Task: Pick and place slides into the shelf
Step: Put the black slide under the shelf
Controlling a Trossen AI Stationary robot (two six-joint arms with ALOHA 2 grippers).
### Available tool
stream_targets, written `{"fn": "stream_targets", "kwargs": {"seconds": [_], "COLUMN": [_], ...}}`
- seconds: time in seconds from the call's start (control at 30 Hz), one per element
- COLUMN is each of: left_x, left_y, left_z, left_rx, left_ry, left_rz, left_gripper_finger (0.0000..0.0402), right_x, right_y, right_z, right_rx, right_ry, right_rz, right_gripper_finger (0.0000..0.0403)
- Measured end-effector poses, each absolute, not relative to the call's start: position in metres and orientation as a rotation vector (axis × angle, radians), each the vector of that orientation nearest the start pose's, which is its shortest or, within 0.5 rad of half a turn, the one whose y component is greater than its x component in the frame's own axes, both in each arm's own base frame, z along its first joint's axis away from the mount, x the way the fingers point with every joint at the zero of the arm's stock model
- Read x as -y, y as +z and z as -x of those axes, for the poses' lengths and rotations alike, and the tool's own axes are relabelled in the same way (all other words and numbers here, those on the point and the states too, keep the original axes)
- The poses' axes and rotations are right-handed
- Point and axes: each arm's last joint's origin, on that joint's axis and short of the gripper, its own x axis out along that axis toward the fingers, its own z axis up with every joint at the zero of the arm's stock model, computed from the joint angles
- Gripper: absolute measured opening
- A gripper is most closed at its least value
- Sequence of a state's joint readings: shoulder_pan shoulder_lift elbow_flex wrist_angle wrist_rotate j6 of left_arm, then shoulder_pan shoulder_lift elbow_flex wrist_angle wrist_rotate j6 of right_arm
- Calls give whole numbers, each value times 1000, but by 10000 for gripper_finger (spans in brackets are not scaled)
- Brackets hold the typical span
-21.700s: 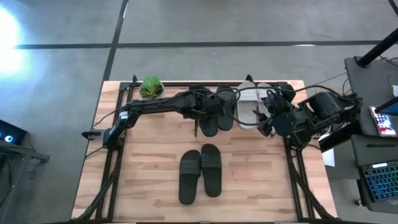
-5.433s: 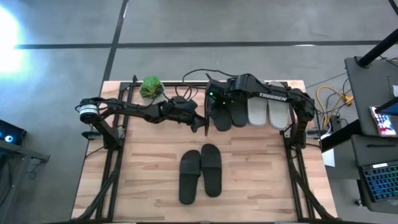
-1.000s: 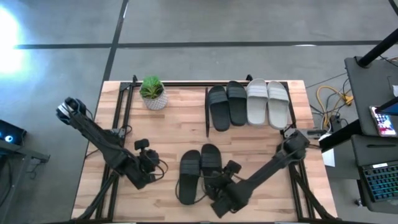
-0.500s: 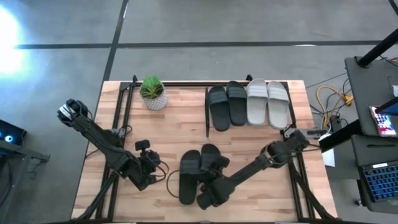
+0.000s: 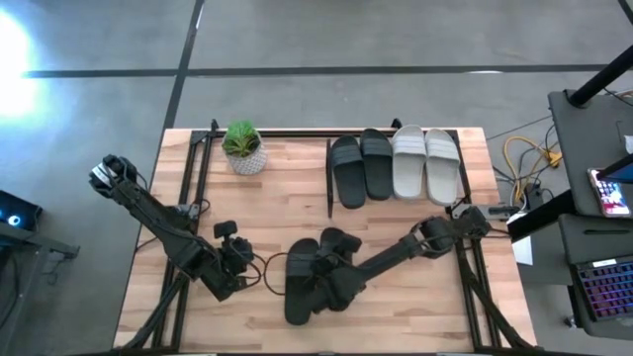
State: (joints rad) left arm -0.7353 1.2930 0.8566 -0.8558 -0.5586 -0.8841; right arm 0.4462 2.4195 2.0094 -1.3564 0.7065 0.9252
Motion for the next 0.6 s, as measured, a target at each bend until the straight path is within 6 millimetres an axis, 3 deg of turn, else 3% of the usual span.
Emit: {"fn": "stream_targets", "kwargs": {"seconds": [0.2, 0.4, 0.6], "left_x": [136, 135, 133], "left_y": [219, 219, 219], "left_z": [-174, -174, -172], "left_rx": [-964, -956, -949], "left_ry": [302, 320, 342], "left_rz": [20, 1, -26], "left_gripper_finger": [115, 115, 115], "right_x": [-177, -179, -207], "right_y": [147, 155, 173], "right_z": [-413, -399, -375], "right_rx": [-1202, -1196, -1165], "right_ry": [-794, -941, -954], "right_rz": [189, 114, 43], "right_gripper_finger": [19, 13, 12]}}
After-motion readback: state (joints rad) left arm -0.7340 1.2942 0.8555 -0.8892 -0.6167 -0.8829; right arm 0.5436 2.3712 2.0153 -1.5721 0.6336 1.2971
